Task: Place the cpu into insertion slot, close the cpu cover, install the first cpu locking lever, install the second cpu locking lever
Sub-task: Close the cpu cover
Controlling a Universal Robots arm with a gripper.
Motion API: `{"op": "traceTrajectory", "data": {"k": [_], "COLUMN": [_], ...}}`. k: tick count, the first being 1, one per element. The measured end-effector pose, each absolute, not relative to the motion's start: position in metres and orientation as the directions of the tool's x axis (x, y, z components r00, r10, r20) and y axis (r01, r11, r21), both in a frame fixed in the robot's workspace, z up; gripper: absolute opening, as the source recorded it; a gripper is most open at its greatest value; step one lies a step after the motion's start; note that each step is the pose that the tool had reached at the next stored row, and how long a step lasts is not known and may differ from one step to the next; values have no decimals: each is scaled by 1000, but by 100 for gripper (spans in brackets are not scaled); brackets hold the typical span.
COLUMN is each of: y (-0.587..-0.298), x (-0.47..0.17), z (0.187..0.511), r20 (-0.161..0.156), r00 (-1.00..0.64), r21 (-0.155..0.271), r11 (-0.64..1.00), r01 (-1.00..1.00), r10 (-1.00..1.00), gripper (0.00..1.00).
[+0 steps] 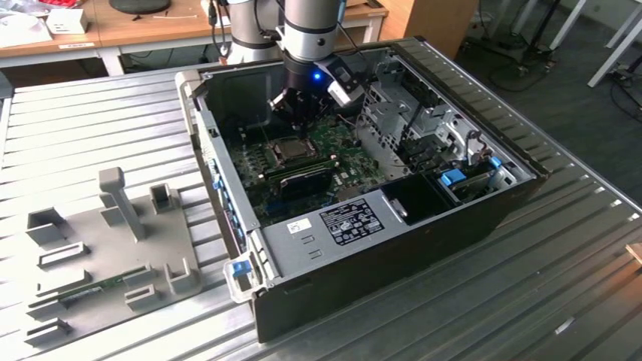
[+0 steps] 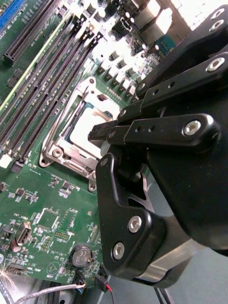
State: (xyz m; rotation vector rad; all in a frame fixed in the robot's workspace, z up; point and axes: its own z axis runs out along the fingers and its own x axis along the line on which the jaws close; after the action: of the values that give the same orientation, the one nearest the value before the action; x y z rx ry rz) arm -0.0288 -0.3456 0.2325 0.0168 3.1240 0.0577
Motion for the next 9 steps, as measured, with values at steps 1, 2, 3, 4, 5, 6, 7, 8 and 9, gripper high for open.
{"op": "traceTrajectory", "data": {"k": [1, 2, 3, 4, 5, 6, 7, 8, 9], "y": [-346, -346, -346, -346, -346, -346, -346, -346, -346], "x": [-29, -29, -29, -29, -30, -30, -31, -31, -31], "z": [232, 232, 232, 232, 232, 232, 232, 232, 232], "r20": [-17, -17, -17, -17, -17, -17, -17, -17, -17], "r00": [-1000, -1000, -1000, -1000, -1000, -1000, -1000, -1000, -1000], "r21": [37, 37, 37, 37, 37, 37, 37, 37, 37], "r11": [999, 999, 999, 999, 999, 999, 999, 999, 999], "r01": [10, 10, 10, 10, 10, 10, 10, 10, 10], "r10": [11, 11, 11, 11, 11, 11, 11, 11, 11], "gripper": [10, 10, 10, 10, 10, 10, 10, 10, 10]}}
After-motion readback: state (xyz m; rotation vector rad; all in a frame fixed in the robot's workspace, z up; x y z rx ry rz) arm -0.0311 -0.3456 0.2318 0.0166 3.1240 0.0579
